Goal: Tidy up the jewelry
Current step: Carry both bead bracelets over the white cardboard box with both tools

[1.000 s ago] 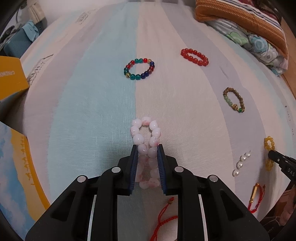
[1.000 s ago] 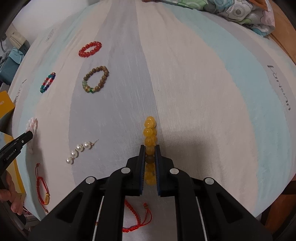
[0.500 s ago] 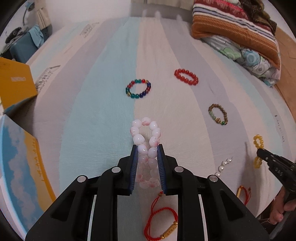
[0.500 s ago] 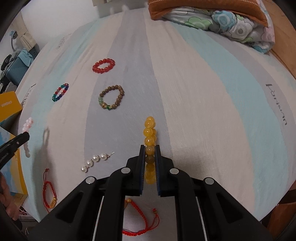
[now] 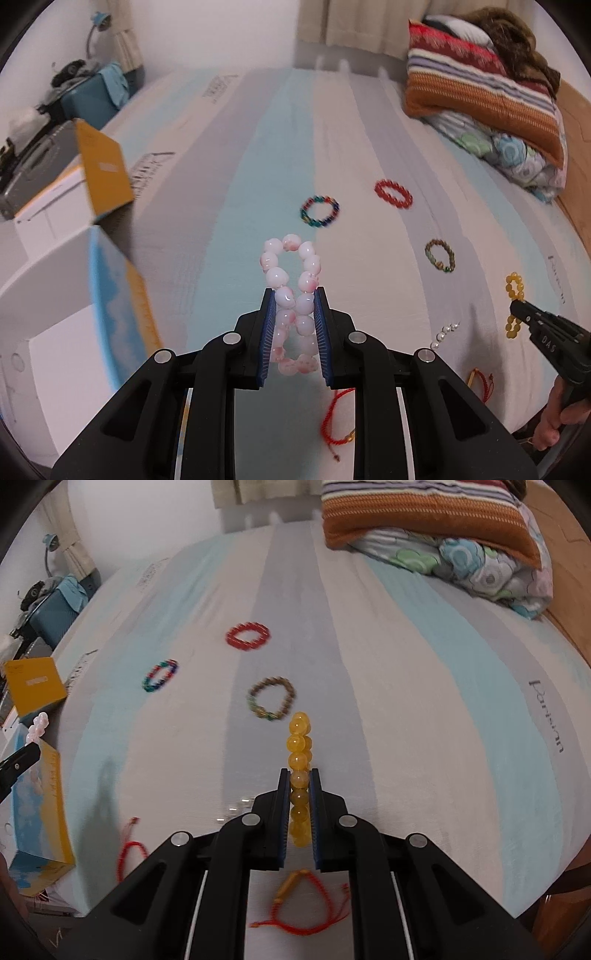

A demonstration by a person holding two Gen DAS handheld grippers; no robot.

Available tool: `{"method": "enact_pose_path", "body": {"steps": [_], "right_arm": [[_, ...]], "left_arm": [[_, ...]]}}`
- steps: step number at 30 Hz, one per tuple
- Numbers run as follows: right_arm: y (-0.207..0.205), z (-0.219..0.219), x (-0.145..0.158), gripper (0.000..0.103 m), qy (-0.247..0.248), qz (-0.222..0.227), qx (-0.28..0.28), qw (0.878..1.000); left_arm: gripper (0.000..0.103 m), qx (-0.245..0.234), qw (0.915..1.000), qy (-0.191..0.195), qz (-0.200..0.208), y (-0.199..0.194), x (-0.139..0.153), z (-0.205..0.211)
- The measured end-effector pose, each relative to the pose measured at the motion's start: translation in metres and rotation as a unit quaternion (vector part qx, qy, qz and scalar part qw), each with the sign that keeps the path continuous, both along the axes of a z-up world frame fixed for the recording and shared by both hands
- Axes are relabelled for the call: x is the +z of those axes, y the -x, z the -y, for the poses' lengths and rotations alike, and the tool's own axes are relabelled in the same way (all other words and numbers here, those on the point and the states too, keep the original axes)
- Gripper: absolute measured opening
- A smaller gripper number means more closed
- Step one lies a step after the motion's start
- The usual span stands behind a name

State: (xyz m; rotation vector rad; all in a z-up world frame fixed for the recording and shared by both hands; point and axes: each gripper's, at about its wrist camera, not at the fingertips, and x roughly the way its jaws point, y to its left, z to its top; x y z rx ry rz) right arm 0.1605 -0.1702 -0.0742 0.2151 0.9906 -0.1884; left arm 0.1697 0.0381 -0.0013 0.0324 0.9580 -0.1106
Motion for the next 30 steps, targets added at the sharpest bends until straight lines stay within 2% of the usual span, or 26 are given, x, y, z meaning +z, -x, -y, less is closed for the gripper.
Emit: {"method": "enact_pose_path", "body": {"steps": [11, 18, 23, 27, 30], "right_arm": [[-0.005, -0.086, 0.051, 0.009, 0.002, 0.025, 0.048, 0.999], [-0.008, -0.157, 0.084, 0.009, 0.019, 0.047, 0.095, 0.994], [-0.007, -0.210, 0.098, 0.009, 0.020, 0.058, 0.134, 0.989], [-0.002, -0.256, 0.106, 0.009, 0.017, 0.066, 0.171, 0.983], [0.002, -0.286, 0.111, 0.009, 0.020, 0.070, 0.197, 0.978]], "left_arm": [[0.020, 0.053, 0.9981, 0.001, 0.029, 0.026, 0.045, -0.075], [0.020, 0.100, 0.9932, -0.013, 0.057, 0.050, 0.074, -0.127], [0.020, 0.146, 0.9875, -0.038, 0.047, 0.065, 0.072, -0.168], [0.020, 0.189, 0.9793, -0.059, 0.044, 0.083, 0.073, -0.203], [0.020, 0.218, 0.9737, -0.057, 0.035, 0.093, 0.069, -0.232]]}}
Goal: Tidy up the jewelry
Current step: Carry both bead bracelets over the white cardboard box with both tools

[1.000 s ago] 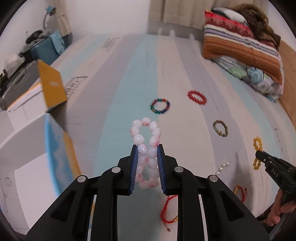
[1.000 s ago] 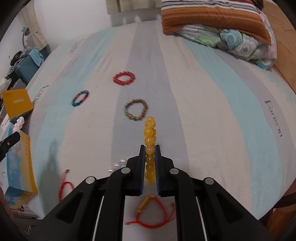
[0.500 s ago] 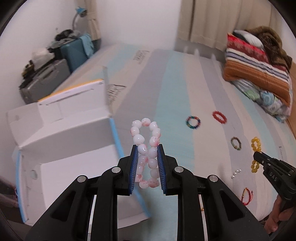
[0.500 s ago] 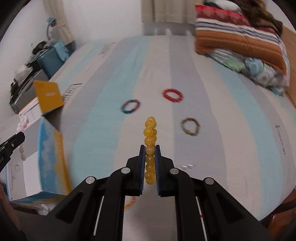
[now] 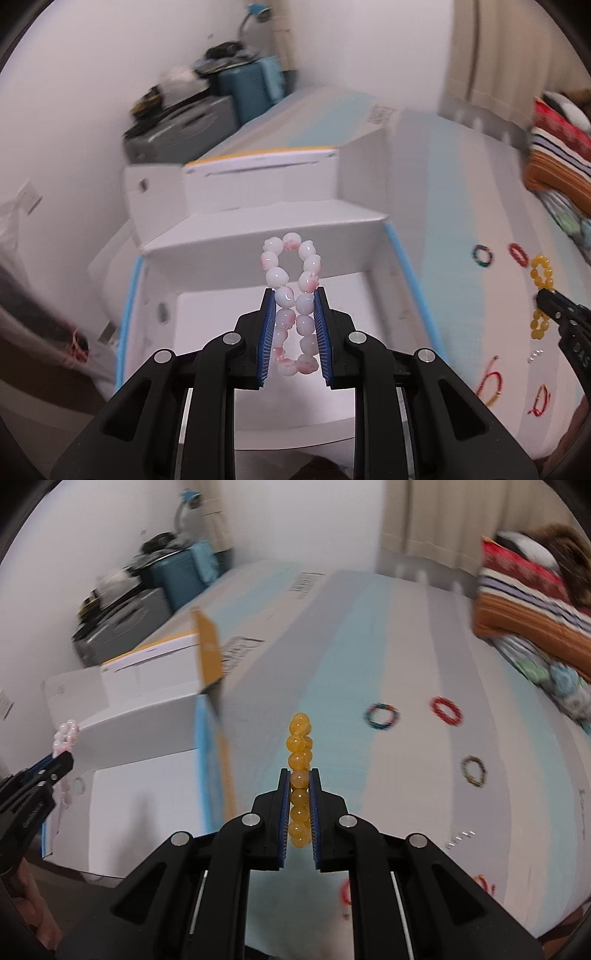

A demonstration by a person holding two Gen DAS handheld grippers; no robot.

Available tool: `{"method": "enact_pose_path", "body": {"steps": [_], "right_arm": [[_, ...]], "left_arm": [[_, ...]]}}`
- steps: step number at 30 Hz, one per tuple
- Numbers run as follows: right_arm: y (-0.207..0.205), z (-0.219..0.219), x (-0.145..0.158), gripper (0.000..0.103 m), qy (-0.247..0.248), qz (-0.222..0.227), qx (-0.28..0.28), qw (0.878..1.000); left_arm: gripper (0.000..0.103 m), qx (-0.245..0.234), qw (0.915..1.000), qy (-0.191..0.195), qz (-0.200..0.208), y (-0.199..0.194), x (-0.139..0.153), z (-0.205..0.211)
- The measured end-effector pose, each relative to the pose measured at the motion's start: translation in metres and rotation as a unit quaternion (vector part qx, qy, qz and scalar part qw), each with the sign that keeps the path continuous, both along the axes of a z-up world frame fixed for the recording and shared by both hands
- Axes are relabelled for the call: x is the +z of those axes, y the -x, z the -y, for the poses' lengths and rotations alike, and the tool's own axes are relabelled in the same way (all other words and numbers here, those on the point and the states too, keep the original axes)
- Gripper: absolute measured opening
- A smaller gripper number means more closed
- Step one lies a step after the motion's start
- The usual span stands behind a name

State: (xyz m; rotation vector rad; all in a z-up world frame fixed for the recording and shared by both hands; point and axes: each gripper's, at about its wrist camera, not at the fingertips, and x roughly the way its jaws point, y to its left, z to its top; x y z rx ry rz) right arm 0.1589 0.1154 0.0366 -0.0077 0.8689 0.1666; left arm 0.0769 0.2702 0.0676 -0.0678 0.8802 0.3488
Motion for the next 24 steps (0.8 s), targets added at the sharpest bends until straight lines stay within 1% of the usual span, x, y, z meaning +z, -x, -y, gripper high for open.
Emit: {"method": "enact_pose_path", "body": {"steps": [4, 5, 10, 13, 17, 21, 24], "right_arm": [[0.004, -0.043, 0.004, 0.009, 0.006, 0.006, 0.040, 0.999], [0.005, -0.053, 0.003, 0.009, 0.006, 0.006, 0.049, 0.999], [0.007, -0.102, -0.008, 0.009, 0.007, -0.007, 0.090, 0.996], [0.005, -0.125, -0.020, 0.009, 0.008, -0.021, 0.107, 0.994], [0.001, -0.146, -0.044, 0.009, 0.015, -0.054, 0.119, 0.991], [-0.009, -0.161, -0.074, 0.009, 0.026, -0.099, 0.117, 0.988], [-0.013, -0.167, -0.089, 0.009, 0.036, -0.117, 0.117, 0.986]], "left_arm": [[0.020, 0.033, 0.9993, 0.007, -0.013, 0.014, -0.011, -0.034], [0.020, 0.041, 0.9991, 0.010, -0.011, 0.017, -0.011, -0.040], [0.020, 0.073, 0.9969, 0.016, -0.023, 0.026, -0.021, -0.072], [0.020, 0.082, 0.9952, 0.021, -0.049, 0.024, -0.037, -0.088], [0.020, 0.099, 0.9914, 0.037, -0.078, 0.022, -0.060, -0.110], [0.020, 0.100, 0.9876, 0.048, -0.111, 0.018, -0.082, -0.119], [0.020, 0.094, 0.9853, 0.055, -0.132, 0.013, -0.096, -0.119]]}}
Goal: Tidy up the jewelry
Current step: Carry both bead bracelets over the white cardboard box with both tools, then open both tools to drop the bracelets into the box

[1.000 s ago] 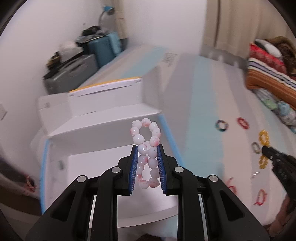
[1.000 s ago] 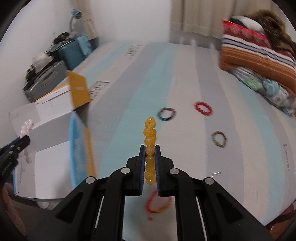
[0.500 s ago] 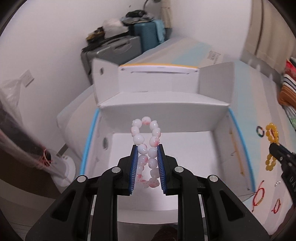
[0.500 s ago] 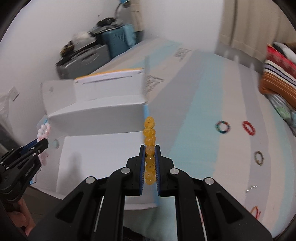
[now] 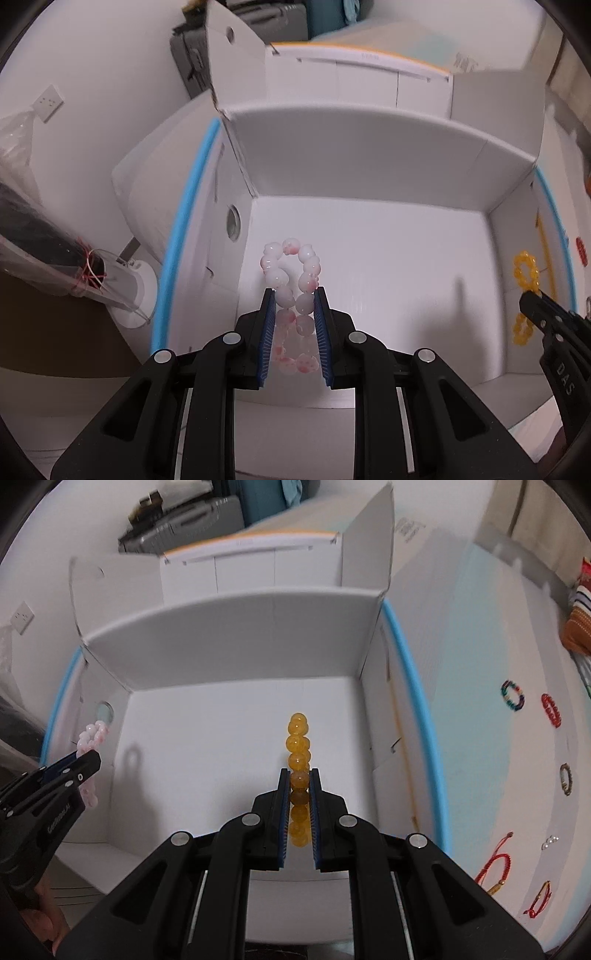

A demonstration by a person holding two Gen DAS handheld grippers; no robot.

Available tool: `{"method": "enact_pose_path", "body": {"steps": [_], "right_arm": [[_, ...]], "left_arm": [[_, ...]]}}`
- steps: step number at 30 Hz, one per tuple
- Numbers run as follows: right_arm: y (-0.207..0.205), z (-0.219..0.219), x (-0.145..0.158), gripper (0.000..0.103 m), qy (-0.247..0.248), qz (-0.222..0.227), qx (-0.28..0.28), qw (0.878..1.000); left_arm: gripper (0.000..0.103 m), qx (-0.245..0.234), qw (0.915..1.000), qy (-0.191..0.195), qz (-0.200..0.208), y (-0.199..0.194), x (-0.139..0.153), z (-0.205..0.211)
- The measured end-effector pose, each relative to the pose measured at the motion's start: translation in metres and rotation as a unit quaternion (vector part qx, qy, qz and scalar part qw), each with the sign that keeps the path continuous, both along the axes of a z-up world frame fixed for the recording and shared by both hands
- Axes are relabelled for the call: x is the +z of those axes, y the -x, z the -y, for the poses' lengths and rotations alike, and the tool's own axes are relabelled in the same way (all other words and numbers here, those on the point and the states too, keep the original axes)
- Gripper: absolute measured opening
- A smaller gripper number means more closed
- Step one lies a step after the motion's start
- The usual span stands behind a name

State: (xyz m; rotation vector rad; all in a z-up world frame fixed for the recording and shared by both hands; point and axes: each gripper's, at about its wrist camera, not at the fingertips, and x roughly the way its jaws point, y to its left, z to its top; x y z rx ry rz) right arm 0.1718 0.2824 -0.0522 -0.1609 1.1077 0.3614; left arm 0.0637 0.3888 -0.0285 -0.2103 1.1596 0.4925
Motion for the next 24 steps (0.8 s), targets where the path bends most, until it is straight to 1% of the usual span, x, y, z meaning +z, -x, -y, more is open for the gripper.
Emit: {"method": "enact_pose_path", "body": {"steps": [8, 12, 14, 16, 17, 18, 19, 20, 21, 22, 23, 24], "right_arm": [[-0.006, -0.007, -0.022, 0.009, 0.010, -0.022, -0.008, 1.000], [-0.008, -0.007, -0.024, 0.011, 0.014, -0.022, -0.008, 1.000], [-0.007, -0.006, -0.020, 0.011, 0.017, -0.012, -0.011, 1.000], [-0.007, -0.006, -0.017, 0.012, 0.016, -0.009, -0.009, 1.000], [-0.006, -0.006, -0.016, 0.016, 0.016, -0.008, -0.008, 1.000], [-0.006, -0.005, -0.015, 0.023, 0.015, -0.007, -0.007, 1.000], [-0.005, -0.005, -0.012, 0.027, 0.015, -0.002, -0.006, 1.000], [-0.004, -0.005, -0.010, 0.036, 0.015, 0.002, -0.006, 1.000], [-0.003, -0.004, -0.007, 0.039, 0.013, 0.008, -0.007, 1.000], [-0.003, -0.002, -0.004, 0.046, 0.011, 0.012, -0.007, 1.000], [-0.002, -0.001, -0.002, 0.055, 0.009, 0.015, -0.008, 1.000], [-0.001, 0.000, 0.000, 0.056, 0.007, 0.019, -0.009, 1.000]], "left_arm": [[0.021, 0.000, 0.9999, 0.009, -0.013, -0.001, -0.016, -0.004], [0.025, 0.012, 0.9998, 0.006, -0.017, 0.000, -0.017, -0.011], [0.025, 0.017, 0.9997, 0.003, -0.015, 0.001, -0.015, -0.012], [0.029, 0.018, 0.9998, 0.002, -0.011, 0.001, -0.013, -0.014], [0.033, 0.019, 0.9998, 0.001, -0.010, 0.001, -0.012, -0.014], [0.039, 0.019, 0.9998, 0.000, -0.008, 0.001, -0.011, -0.014], [0.043, 0.019, 0.9998, -0.002, -0.006, 0.001, -0.009, -0.014], [0.048, 0.021, 0.9998, -0.005, -0.002, 0.001, -0.006, -0.013], [0.052, 0.022, 0.9997, -0.007, 0.003, 0.002, -0.003, -0.013], [0.054, 0.022, 0.9997, -0.010, 0.009, 0.002, 0.001, -0.012], [0.060, 0.022, 0.9996, -0.013, 0.012, 0.002, 0.004, -0.011], [0.067, 0.022, 0.9995, -0.018, 0.016, 0.002, 0.007, -0.010]]}}
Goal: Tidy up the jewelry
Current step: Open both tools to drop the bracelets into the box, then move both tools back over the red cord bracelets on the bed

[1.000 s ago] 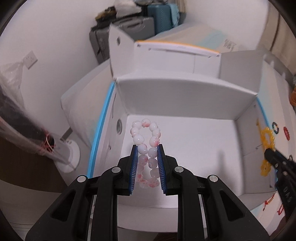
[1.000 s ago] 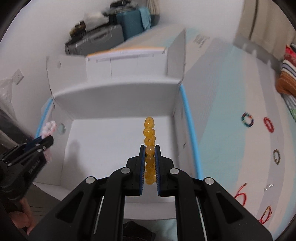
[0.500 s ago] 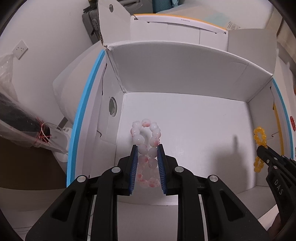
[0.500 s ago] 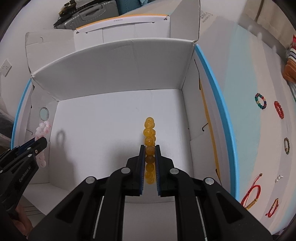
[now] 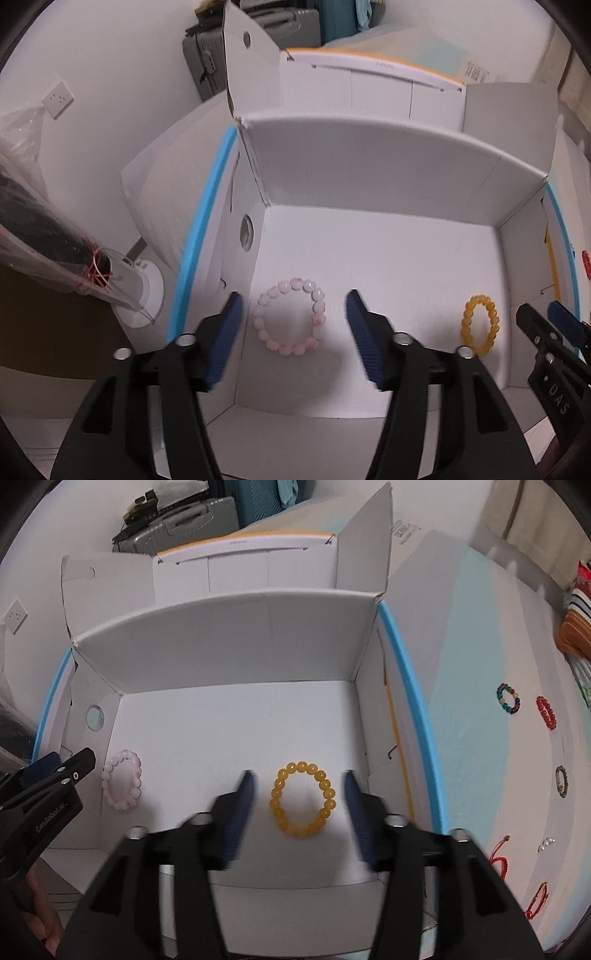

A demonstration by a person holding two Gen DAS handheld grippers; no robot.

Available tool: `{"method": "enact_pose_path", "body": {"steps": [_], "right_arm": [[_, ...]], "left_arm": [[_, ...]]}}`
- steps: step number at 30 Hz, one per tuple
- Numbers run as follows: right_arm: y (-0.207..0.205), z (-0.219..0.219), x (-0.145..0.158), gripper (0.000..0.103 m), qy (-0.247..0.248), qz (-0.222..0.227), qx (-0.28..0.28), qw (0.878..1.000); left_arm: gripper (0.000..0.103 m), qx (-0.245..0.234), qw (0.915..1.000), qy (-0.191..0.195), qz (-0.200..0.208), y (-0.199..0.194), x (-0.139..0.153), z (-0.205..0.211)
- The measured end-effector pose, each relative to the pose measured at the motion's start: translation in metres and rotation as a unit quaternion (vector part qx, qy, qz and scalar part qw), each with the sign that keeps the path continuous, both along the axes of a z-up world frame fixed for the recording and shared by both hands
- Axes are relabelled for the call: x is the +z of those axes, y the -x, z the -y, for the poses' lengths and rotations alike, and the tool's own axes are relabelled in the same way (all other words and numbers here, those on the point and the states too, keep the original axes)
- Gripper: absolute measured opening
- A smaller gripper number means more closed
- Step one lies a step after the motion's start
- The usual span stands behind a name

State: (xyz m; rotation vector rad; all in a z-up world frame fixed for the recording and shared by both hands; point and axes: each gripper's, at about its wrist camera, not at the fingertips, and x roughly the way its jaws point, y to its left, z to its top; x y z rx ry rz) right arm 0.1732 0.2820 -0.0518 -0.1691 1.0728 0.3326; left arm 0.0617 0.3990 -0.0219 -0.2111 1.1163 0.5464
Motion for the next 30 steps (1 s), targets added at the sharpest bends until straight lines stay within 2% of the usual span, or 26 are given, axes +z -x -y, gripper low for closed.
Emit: {"method": "enact_pose_path", "body": {"steps": [1, 3, 5, 11, 16, 21, 30], "right_arm": [[0.001, 0.001, 0.002, 0.058, -0.002, 0.004, 0.001, 1.000], [0.005, 0.004, 0.008, 0.071, 0.000, 0.015, 0.002, 1.000], [0.006, 0.007, 0.014, 0.077, -0.005, 0.029, 0.000, 1.000], [0.008, 0.020, 0.031, 0.092, -0.016, 0.055, -0.005, 0.998], [0.007, 0.038, 0.041, 0.094, -0.023, 0.068, -0.017, 0.997], [0.007, 0.062, 0.046, 0.094, -0.033, 0.072, -0.033, 0.996], [0.014, 0.114, 0.062, 0.095, -0.039, 0.092, -0.064, 0.993]], "left_arm": [[0.070, 0.001, 1.0000, -0.006, 0.003, 0.000, 0.003, 0.001], [0.080, 0.000, 0.9998, -0.017, 0.011, -0.001, 0.010, 0.004], [0.086, -0.004, 0.9995, -0.027, 0.017, -0.002, 0.016, 0.009], [0.095, -0.013, 0.9978, -0.045, 0.046, -0.003, 0.034, 0.022], [0.097, -0.015, 0.9953, -0.038, 0.088, -0.002, 0.053, 0.031], [0.097, -0.025, 0.9932, -0.050, 0.102, -0.005, 0.064, 0.049], [0.097, -0.074, 0.9865, -0.032, 0.142, -0.016, 0.081, 0.102]]}}
